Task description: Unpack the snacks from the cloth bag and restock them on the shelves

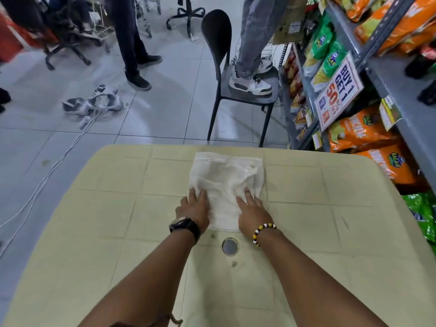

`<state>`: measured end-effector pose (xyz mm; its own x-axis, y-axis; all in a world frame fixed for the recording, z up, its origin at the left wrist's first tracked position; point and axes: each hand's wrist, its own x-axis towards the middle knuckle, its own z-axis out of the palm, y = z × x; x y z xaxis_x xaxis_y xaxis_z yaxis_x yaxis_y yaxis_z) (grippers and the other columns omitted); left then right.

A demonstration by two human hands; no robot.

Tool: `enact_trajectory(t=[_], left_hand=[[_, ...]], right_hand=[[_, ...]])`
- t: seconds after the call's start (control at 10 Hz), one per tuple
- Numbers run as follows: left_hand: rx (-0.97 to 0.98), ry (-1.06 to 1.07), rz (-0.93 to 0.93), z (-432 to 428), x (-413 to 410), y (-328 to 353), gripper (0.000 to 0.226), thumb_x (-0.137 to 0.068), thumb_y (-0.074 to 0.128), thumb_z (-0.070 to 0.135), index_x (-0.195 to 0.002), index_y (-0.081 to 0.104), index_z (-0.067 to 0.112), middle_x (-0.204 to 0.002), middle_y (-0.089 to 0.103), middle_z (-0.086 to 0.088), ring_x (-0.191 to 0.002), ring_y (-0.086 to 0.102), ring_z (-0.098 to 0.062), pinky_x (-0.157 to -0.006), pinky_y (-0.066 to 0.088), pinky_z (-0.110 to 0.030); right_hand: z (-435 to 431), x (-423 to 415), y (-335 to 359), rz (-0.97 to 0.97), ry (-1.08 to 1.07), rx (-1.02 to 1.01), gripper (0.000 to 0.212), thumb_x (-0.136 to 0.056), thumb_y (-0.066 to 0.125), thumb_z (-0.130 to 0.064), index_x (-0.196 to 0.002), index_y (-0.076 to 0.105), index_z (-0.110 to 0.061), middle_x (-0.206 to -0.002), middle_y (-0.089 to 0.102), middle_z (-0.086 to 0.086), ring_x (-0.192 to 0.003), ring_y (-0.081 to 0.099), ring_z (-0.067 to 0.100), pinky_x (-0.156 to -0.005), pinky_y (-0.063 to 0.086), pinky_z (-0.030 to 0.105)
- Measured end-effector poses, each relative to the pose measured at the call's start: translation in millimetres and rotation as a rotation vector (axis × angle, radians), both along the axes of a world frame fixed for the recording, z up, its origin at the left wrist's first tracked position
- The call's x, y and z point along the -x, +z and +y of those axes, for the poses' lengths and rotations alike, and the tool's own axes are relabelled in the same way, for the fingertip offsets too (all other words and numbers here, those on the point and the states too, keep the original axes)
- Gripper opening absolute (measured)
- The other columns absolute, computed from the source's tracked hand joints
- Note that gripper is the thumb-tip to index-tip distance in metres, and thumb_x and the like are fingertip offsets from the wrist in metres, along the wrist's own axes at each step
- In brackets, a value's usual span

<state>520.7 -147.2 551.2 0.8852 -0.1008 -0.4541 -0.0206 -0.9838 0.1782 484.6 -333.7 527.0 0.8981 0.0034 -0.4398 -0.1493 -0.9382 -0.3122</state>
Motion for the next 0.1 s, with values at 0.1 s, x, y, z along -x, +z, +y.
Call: enact_trajectory(t=[0.1], left_hand=[[-0.004, -0.006, 0.013, 7.9, 1.3, -5.5, 0.069, -0.094, 0.042, 0.019, -0.153, 0.009, 0.035, -0.168, -0.002, -0.004, -0.146, 0.020, -0.037, -0.110, 0.037, -0.050]], right_hand=[[2.2, -0.1, 0.7, -0.003, 0.016, 0.045, 0.070, -0.091, 0.043, -0.014, -0.155, 0.019, -0.025, -0.168, -0.006, 0.003, -0.150, 0.013, 0.032, -0.116, 0.032, 0.043]])
